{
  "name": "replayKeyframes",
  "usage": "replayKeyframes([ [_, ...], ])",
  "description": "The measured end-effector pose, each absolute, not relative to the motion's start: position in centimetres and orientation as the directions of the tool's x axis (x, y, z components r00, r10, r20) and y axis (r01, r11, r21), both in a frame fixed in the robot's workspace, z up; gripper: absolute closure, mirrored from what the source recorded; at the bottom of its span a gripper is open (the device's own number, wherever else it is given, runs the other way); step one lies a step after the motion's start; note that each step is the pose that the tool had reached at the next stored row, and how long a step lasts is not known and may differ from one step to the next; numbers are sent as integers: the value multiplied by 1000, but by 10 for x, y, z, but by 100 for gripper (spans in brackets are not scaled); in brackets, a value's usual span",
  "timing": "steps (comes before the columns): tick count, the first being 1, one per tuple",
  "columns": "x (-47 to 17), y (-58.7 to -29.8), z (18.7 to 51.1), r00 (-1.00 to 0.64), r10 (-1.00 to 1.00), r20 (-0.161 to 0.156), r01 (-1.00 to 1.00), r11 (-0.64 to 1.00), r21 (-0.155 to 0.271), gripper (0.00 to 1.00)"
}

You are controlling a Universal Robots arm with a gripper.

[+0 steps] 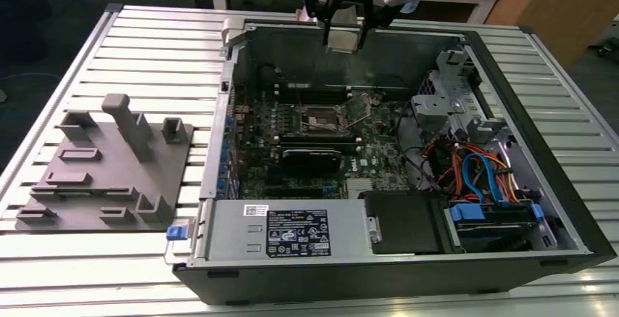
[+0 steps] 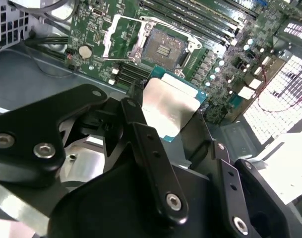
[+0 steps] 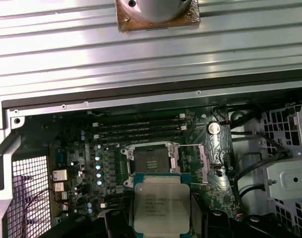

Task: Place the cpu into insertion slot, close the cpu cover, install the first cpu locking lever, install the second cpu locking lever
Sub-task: 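Place the cpu into insertion slot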

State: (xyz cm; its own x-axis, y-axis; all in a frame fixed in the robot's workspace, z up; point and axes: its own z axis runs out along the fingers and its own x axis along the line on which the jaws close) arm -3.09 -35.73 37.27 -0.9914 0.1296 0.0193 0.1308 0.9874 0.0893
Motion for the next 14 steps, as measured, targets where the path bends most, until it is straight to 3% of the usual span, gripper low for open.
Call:
replayKeyframes([
  [14,-31,-357,372,-978,209,19,210,974,89,46],
])
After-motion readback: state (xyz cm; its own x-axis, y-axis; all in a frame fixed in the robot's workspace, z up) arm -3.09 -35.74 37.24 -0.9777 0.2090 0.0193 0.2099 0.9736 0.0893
